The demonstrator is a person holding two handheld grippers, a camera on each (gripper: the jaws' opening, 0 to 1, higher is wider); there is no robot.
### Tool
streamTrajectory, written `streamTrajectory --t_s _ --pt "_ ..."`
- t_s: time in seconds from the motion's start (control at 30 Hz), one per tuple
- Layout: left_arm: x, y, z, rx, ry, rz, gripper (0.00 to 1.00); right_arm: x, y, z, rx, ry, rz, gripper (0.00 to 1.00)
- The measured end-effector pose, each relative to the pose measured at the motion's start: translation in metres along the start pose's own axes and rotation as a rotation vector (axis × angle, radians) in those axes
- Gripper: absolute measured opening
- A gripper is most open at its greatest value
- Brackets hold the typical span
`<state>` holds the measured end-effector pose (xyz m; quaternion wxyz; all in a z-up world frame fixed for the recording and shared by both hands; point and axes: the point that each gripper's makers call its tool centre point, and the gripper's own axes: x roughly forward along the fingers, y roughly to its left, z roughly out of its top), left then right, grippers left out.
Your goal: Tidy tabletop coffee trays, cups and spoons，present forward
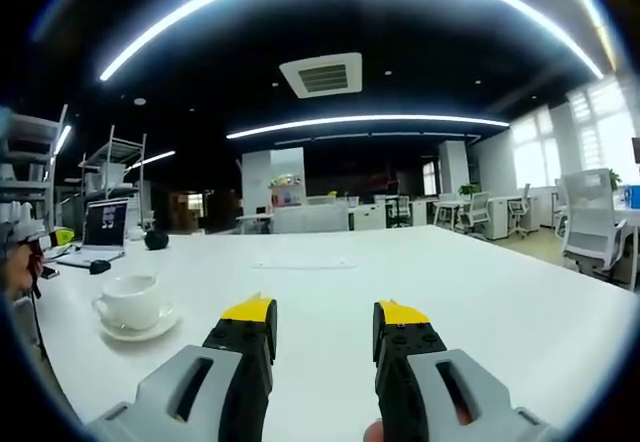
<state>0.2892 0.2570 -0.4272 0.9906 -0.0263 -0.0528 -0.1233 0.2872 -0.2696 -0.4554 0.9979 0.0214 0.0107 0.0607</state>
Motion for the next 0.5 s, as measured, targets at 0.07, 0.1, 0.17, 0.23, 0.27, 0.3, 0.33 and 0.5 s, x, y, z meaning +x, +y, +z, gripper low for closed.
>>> streamTrajectory --t_s 0.07,0.1,0.17,0.23,0.27,0.3,0.33,0.5 --pt "0.001 -0.001 0.000 0.001 0.000 -0.003 0.36 -0.001 0.000 0.001 0.002 -0.005 -0.002 0.39" --pt "0.001 -0.002 0.000 -0.001 0.001 -0.006 0.36 -0.001 0.000 0.002 0.002 -0.007 -0.003 0.39" --pt "0.002 -0.003 0.001 0.005 0.002 -0.007 0.36 -0.003 0.001 0.003 0.003 -0.012 -0.003 0.39" --pt "0.002 -0.003 0.002 0.005 -0.001 -0.008 0.36 -0.004 -0.003 0.002 0.006 -0.012 -0.006 0.39" --pt "0.002 -0.003 0.003 0.007 -0.004 -0.006 0.36 -0.005 -0.005 0.000 0.006 -0.010 -0.006 0.39" --pt "0.002 -0.002 0.003 0.007 -0.005 -0.004 0.36 -0.005 -0.006 -0.002 0.006 -0.007 -0.008 0.39" --pt "0.002 -0.002 0.003 0.005 -0.004 -0.002 0.36 -0.005 -0.008 -0.003 0.006 -0.003 -0.009 0.39" --pt "0.000 0.001 0.002 0.001 -0.001 0.007 0.36 -0.005 -0.013 -0.005 0.008 -0.001 -0.013 0.39"
